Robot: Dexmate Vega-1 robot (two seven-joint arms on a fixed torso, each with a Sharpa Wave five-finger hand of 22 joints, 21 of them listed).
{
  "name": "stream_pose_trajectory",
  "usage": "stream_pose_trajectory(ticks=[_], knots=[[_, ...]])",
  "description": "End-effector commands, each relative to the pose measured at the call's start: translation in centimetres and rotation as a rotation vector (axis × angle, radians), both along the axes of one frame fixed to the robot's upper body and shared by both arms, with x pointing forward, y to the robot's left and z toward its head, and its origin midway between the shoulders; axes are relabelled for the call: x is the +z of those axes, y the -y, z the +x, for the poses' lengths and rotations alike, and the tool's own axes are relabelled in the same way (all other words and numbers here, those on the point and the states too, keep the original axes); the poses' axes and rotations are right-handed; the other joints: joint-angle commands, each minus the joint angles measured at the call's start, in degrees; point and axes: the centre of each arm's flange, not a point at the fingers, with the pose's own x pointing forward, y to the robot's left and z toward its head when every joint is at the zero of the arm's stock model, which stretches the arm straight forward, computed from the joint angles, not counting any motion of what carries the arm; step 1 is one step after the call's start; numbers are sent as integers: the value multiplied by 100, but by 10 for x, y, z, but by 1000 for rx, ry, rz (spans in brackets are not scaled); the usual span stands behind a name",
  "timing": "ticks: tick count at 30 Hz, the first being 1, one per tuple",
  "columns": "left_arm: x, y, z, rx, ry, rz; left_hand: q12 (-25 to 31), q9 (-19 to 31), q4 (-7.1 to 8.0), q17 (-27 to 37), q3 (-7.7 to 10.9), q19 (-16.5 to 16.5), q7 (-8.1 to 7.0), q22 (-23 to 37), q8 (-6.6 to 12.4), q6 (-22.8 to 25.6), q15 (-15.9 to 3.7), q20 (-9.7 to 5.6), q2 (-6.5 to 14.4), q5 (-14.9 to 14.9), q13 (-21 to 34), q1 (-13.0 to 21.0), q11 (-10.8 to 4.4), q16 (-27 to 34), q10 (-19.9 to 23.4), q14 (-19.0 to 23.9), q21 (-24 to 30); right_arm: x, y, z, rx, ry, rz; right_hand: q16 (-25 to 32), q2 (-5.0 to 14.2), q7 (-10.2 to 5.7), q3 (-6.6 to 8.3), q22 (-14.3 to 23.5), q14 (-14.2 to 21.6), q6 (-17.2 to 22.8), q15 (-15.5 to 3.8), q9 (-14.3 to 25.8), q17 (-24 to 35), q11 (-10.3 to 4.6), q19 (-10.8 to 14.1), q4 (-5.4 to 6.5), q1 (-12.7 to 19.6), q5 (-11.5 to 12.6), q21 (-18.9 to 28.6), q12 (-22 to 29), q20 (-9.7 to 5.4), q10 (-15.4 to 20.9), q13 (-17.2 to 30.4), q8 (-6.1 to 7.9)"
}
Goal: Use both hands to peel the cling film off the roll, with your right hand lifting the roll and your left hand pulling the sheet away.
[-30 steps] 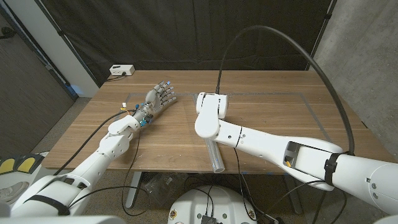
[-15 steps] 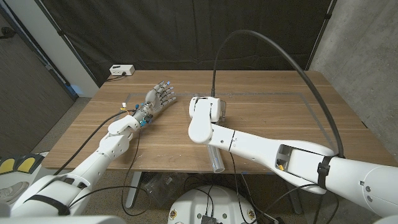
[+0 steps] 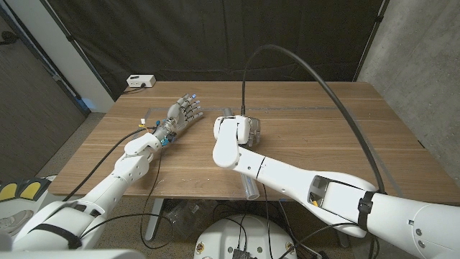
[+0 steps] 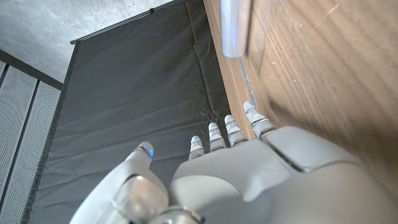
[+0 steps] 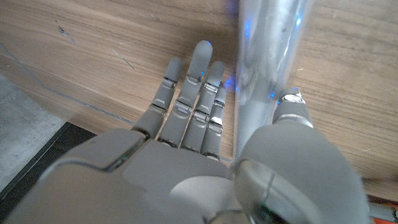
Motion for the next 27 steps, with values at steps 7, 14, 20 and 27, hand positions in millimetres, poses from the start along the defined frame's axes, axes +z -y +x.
stream_pose_trajectory(ticks=[7,14,20,27], knots=[[1,-3,2,2,3,-8,-32,12,3,7,-49,-16,-24,15,-22,42,6,42,2,-24,27,-14,-3,-6,48,31,-2,-16,-7,15,16,52,-19,591,193,-55,-54,492,339,518,-520,143,344,-114,73,-13,572,0,603,610,-89,323,673,185],[0,-3,1,2,3,-9,-36,13,6,7,-56,-13,-26,15,-26,39,9,42,0,-24,27,-17,-5,-8,51,34,-3,-20,-5,21,10,-26,-18,-161,803,-63,236,693,192,647,-546,63,-516,-75,-31,35,1032,-342,1112,563,-153,323,544,125],[1,-3,0,2,4,-6,-42,13,8,8,-61,-13,-23,15,-28,40,12,45,-1,-25,27,-19,-4,-11,47,33,-4,-23,-3,24,2,-81,7,-1423,1015,-67,689,346,41,249,-523,-123,-1589,74,180,-66,1262,-298,1556,-139,-232,-243,-125,-204],[2,-2,-1,-2,8,-3,-46,13,10,8,-68,-12,-24,16,-28,44,9,42,-1,-25,28,-22,-7,-13,48,34,-6,-21,-1,24,-6,-91,26,-1777,1095,-96,1612,-72,378,246,-565,-151,-1770,63,627,-224,2257,-26,2026,-591,-657,-266,-562,-305]])
